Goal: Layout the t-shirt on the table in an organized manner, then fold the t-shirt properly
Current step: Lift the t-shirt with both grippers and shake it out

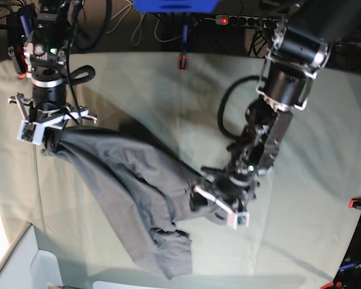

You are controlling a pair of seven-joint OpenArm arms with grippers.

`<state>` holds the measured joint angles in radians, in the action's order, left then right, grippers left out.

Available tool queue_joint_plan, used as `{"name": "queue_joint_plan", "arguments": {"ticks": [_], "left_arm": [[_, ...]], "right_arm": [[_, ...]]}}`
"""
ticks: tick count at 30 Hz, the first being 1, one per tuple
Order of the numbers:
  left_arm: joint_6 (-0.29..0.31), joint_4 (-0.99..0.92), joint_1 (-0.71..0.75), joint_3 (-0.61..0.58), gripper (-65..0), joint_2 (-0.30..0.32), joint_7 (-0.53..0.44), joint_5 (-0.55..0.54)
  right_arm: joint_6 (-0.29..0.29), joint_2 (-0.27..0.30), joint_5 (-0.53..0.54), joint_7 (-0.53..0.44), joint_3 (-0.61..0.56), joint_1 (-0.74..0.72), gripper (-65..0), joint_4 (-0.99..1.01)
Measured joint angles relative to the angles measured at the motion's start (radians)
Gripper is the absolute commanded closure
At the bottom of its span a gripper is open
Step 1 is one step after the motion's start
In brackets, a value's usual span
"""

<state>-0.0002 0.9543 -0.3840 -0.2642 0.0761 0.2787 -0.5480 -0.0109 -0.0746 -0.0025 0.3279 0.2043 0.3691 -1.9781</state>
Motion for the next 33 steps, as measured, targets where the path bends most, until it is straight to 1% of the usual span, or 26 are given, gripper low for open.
{"name": "queue_joint_plan", "arguments": {"ticks": [2, 5, 6, 7, 12, 14, 16, 19, 20, 21, 22, 24, 26, 29, 31, 32, 33], "left_arm": [[0.002, -0.063, 0.006, 0.0, -50.7, -0.01, 0.002, 0.002], [-0.008, -0.178, 0.002, 0.006, -50.7, -0.043, -0.009, 0.004], [-0.007, -0.207, 0.0, 0.005, -50.7, -0.054, -0.055, 0.018], [-0.005, -0.226, -0.003, 0.006, -50.6, -0.065, -0.084, 0.004], [0.004, -0.36, -0.06, -0.002, -49.3, -0.105, -0.203, 0.002], [0.005, -0.408, -0.087, -0.003, -42.0, -0.109, -0.221, 0.003], [0.0, -0.444, -0.114, 0.0, -28.9, -0.112, -0.232, 0.001], [0.001, -0.449, -0.135, 0.0, -3.9, -0.113, -0.258, -0.002], [0.0, -0.449, -0.141, 0.0, 0.0, -0.114, -0.264, 0.001], [-0.003, -0.449, -0.149, 0.0, 0.0, -0.116, -0.263, 0.0], [-0.004, -0.449, -0.158, 0.0, -1.8, -0.116, -0.262, 0.0], [-0.004, -0.447, -0.171, 0.0, 0.0, -0.114, -0.264, 0.0], [-0.009, -0.381, -0.164, 0.0, 0.0, -0.098, -0.258, -0.015], [-0.003, -0.178, -0.116, 0.02, -0.1, -0.03, -0.224, -0.092], [-0.003, -0.03, -0.069, 0.052, -0.1, 0.03, -0.158, -0.142], [-0.017, 0.05, -0.042, 0.075, -0.1, 0.058, -0.106, -0.154], [-0.011, 0.119, -0.017, 0.097, -0.1, 0.08, -0.079, -0.162]], "right_arm": [[0.0, 0.005, 0.0, 0.0, -0.002, -0.003, 0.0, 0.0], [0.0, 0.003, 0.0, -0.004, -0.004, -0.006, 0.0, 0.0], [0.0, 0.0, 0.0, -0.003, -0.003, -0.005, 0.0, 0.0], [0.0, 0.0, 0.0, 0.0, -0.003, -0.002, 0.0, 0.0], [0.0, 0.003, 0.0, 0.0, -0.002, 0.009, 0.0, 0.0], [0.0, 0.003, 0.0, -0.003, -0.002, 0.008, 0.0, 0.0], [0.0, 0.003, 0.0, 0.001, -0.002, 0.009, 0.0, 0.0], [0.0, 0.003, 0.0, -0.003, -0.002, 0.011, 0.0, 0.0], [0.0, 0.003, 0.0, -0.003, -0.002, 0.014, 0.0, 0.0], [0.0, 0.008, 0.0, 0.0, -0.002, 0.015, 0.0, 0.0], [0.0, 0.018, 0.0, 0.001, -0.005, 0.016, 0.0, 0.0], [0.0, 0.027, 0.0, 0.0, -0.004, 0.01, 0.0, 0.0], [0.0, 0.027, 0.0, 0.0, -0.003, -0.005, 0.0, 0.0], [0.0, 0.028, 0.001, -0.001, -0.003, -0.022, 0.0, 0.0], [0.0, 0.027, 0.002, -0.001, -0.006, -0.026, 0.0, -0.001], [0.0, 0.027, 0.003, -0.006, -0.013, -0.026, 0.0, -0.002], [0.0, 0.029, 0.003, -0.005, -0.027, -0.03, 0.0, -0.003]]}}
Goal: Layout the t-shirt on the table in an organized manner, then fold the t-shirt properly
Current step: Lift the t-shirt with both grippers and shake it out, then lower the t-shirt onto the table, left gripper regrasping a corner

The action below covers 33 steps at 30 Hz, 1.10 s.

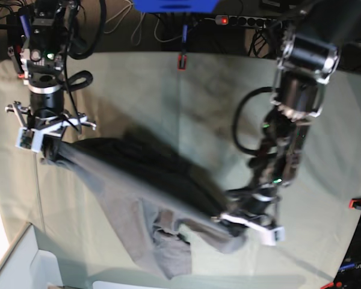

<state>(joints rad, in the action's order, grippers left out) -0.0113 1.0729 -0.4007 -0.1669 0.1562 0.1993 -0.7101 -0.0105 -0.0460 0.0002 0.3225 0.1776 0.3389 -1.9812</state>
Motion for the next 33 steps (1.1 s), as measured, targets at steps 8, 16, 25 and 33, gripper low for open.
{"name": "queue_joint_plan", "arguments": {"ticks": [8, 16, 25, 33], "left_arm": [[0.017, 0.454, 0.194, 0.274, -0.1, 0.105, 0.165, -0.026], [0.002, 0.596, 0.251, 0.486, -0.1, 0.109, 0.262, -0.005], [0.0, 0.264, 0.019, 0.34, -0.1, 0.074, 0.266, -0.006], [0.0, 0.203, 0.003, 0.33, -7.2, 0.035, 0.341, -0.011]], "right_arm": [[0.0, 0.001, 0.0, -0.008, -0.118, 0.004, 0.0, -0.016], [0.0, 0.003, -0.003, 0.001, -0.159, -0.03, 0.0, -0.021], [0.0, 0.005, -0.003, 0.02, -0.154, -0.092, 0.0, -0.002], [0.0, 0.002, -0.004, 0.093, -0.122, -0.139, 0.0, 0.027]]}}
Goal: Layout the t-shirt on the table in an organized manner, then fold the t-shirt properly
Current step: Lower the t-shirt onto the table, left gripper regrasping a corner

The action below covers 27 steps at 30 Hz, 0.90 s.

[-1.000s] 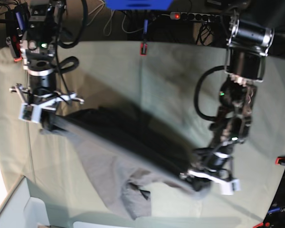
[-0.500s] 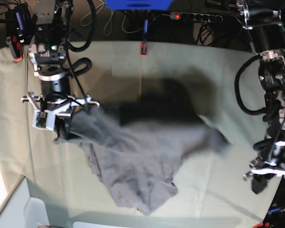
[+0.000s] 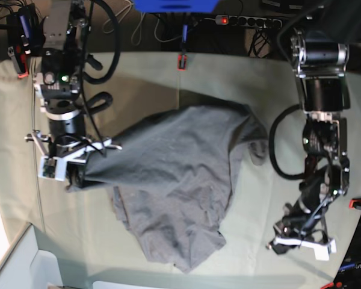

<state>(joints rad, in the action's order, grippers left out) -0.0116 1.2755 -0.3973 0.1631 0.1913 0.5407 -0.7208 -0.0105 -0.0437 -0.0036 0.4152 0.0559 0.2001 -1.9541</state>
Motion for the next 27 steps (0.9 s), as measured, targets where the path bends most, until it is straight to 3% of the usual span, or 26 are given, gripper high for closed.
{"name": "queue_joint_plan", "arguments": {"ticks": [5, 8, 12, 19, 27], "left_arm": [[0.006, 0.082, 0.151, 0.035, -29.9, 0.026, 0.072, -0.005], [-0.002, 0.111, 0.261, 0.058, -41.2, 0.043, 0.062, 0.014], [0.005, 0.112, 0.35, 0.056, -42.2, 0.035, 0.067, 0.009], [0.004, 0.111, 0.409, 0.05, -42.2, 0.007, 0.063, 0.017], [0.005, 0.079, 0.427, 0.054, -42.2, -0.036, 0.056, 0.111]], "right_arm": [[0.0, 0.001, -0.007, 0.003, -0.005, -0.005, -0.6, 0.008], [0.0, -0.001, -0.007, 0.007, -0.002, -0.002, -7.7, 0.008], [0.0, -0.001, -0.007, 0.003, -0.003, -0.008, -13.5, 0.008], [0.0, -0.001, -0.007, 0.003, -0.002, -0.005, -13.6, 0.008], [0.0, -0.001, -0.007, 0.003, -0.002, -0.005, -13.6, 0.006]]}}
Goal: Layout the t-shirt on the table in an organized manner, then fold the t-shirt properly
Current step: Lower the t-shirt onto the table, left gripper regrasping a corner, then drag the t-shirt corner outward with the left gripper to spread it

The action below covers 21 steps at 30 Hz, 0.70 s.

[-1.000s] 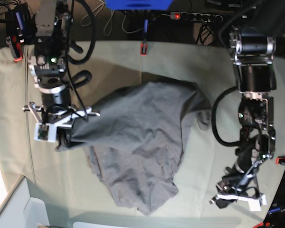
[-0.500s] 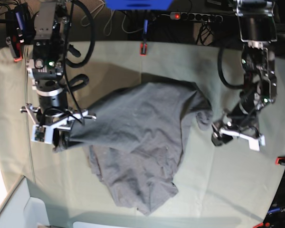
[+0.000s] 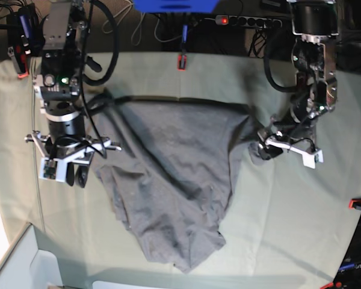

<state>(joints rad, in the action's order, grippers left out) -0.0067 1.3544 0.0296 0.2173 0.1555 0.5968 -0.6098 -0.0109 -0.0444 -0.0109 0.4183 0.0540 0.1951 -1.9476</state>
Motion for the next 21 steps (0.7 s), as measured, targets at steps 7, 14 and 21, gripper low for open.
{"name": "queue_joint_plan", "arguments": {"ticks": [7, 14, 21], "left_arm": [[0.007, -0.096, -0.005, -0.003, -38.2, -0.017, -0.01, 0.001], [0.002, -0.083, -0.035, 0.002, -2.2, -0.052, 0.015, -0.003], [-0.006, 0.215, -0.024, 0.008, -0.3, -0.046, 0.011, -0.002]], "right_arm": [[0.0, 0.011, 0.0, 0.0, -0.001, 0.003, -13.6, 0.0], [0.0, 0.014, 0.0, 0.0, -0.001, 0.002, -13.6, 0.0], [0.0, 0.027, 0.0, -0.003, 0.022, 0.0, -13.6, 0.0]]}}
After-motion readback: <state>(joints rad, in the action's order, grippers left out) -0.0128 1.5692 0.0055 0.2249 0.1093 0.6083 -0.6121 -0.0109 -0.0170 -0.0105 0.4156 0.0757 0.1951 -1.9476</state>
